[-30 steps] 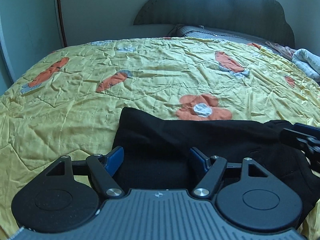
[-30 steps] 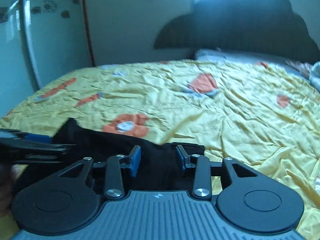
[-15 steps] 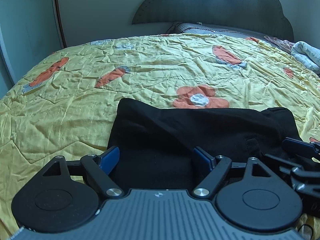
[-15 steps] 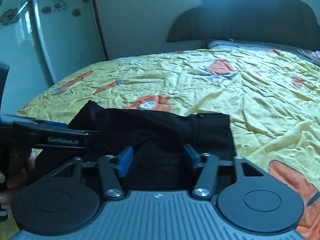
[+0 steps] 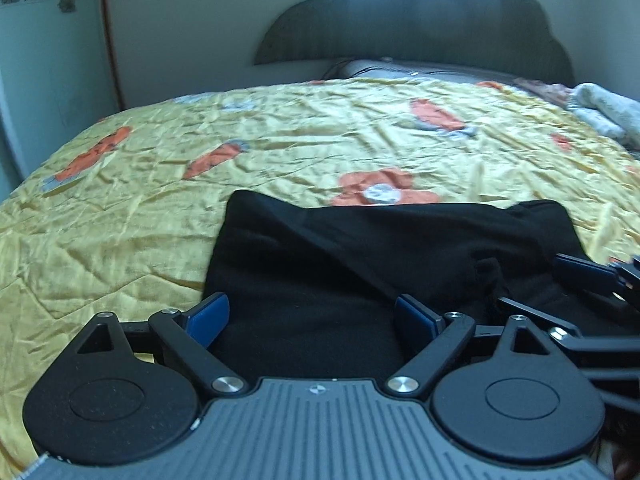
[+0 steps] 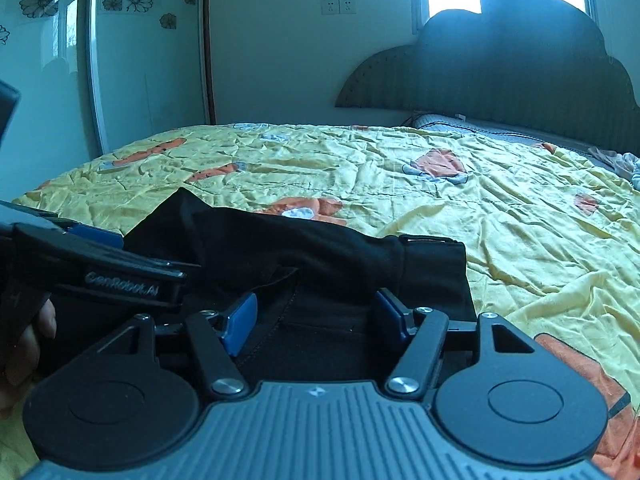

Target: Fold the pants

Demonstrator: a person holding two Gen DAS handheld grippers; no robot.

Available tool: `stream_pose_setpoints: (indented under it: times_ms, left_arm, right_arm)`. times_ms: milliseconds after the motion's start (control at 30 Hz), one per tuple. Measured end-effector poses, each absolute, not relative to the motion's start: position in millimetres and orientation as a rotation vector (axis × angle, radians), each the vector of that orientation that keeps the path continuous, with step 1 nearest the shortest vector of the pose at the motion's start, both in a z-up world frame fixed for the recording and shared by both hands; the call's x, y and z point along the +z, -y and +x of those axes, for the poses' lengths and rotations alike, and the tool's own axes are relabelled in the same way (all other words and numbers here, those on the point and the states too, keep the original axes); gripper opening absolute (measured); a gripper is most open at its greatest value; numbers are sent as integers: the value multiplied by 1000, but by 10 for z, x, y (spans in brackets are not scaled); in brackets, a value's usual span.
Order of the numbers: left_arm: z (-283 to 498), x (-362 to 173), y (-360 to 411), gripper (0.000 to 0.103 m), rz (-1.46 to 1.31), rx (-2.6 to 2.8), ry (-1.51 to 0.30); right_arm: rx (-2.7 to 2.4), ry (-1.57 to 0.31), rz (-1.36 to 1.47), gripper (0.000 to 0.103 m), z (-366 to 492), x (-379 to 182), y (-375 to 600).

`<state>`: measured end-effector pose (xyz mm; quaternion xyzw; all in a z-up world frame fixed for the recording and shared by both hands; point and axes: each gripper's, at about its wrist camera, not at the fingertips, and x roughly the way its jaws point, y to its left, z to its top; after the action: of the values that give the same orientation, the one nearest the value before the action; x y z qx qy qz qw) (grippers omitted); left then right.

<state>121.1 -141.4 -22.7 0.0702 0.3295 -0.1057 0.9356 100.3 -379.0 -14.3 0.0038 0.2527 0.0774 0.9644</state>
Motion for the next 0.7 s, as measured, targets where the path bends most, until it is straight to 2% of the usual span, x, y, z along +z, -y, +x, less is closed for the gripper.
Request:
stream_pose_setpoints:
  times_ms: [167, 200, 267, 367, 500, 700]
  left_arm:
    - [1057, -150, 1342, 89, 202, -330, -656]
    - [1052, -119, 1285, 90, 195, -348, -664]
    - [1091, -84, 1141, 91, 167, -360, -699]
    - [1238, -56, 870, 91, 72, -375, -757]
    - [1455, -97, 598, 86, -43, -425, -852]
    - [1641, -222, 336, 85, -246, -553, -961]
  right_arm:
    - [175, -504, 57, 68, 952, -65, 3874]
    - [174, -491, 78, 71, 920, -18, 3931]
    - [148, -462, 100, 87, 854, 77, 4079]
    - [111, -470, 111, 88, 841, 179, 4324]
    - [169, -587, 189, 88, 985, 122, 4658]
    - [321, -722, 443, 88, 1159, -154, 5049]
